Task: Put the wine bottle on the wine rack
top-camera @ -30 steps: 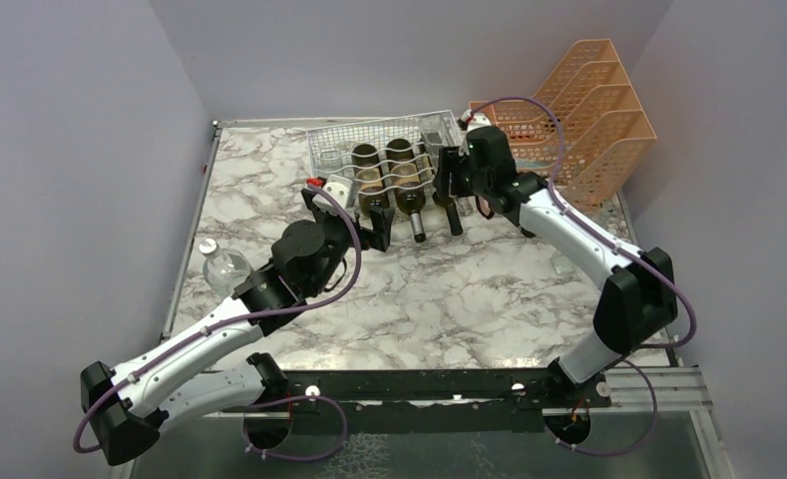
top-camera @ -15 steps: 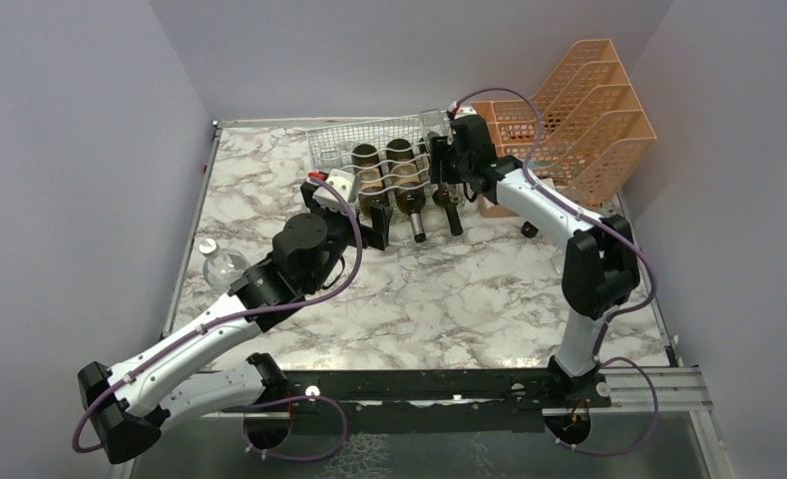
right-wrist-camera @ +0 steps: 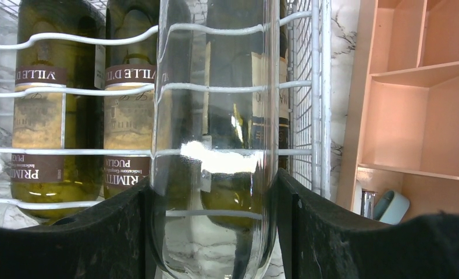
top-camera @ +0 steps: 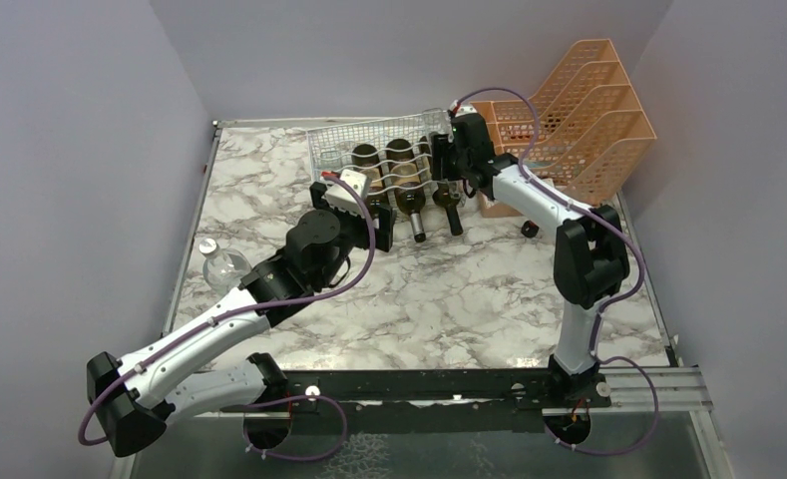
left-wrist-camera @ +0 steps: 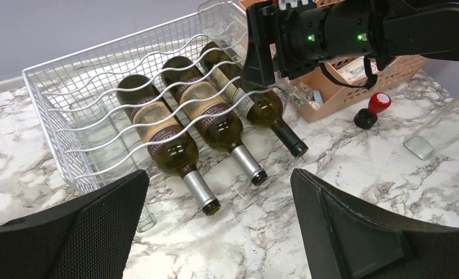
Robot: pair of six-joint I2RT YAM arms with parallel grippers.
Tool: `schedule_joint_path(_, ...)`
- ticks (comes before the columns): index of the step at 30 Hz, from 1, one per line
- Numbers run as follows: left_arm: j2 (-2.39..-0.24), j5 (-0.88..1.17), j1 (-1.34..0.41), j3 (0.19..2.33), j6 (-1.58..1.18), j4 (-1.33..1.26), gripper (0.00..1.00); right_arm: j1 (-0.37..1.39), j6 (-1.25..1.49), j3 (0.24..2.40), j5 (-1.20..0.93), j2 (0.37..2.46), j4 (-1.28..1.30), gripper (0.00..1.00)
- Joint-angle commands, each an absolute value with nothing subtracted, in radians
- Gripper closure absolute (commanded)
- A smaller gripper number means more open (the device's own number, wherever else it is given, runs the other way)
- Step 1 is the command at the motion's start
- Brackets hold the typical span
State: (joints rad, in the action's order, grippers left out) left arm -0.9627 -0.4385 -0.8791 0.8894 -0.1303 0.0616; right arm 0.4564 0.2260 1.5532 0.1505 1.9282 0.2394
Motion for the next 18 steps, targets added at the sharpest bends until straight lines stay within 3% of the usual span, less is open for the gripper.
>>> schedule_joint_path(1, -0.965, -0.440, -0.876, 0.905, -0.138, 0.071, 0.01, 0.448, 0.200, 1.598, 0.121, 1.944, 0.141, 0.82)
schedule_joint_path(4, -0.966, -0.439, -0.876, 0.904, -0.141, 0.075, 0.01, 0.446, 0.192, 1.607, 0.116, 1.952, 0.144, 0.72)
schedule_joint_path(8, -0.966, -0.436, -0.876, 0.904, -0.145, 0.081, 0.01, 0.446, 0.197, 1.616, 0.113, 1.952, 0.164, 0.37)
schedule_joint_path(9, -0.967, -0.435, -0.875, 0.906, -0.146, 0.083, 0.01, 0.446, 0.198, 1.613, 0.110, 1.946, 0.167, 0.32)
schedule_joint_path(18, -0.962, -0.440, -0.876, 0.913, -0.139, 0.088, 0.01, 0.446, 0.199, 1.574, 0.145, 1.829, 0.185, 0.19)
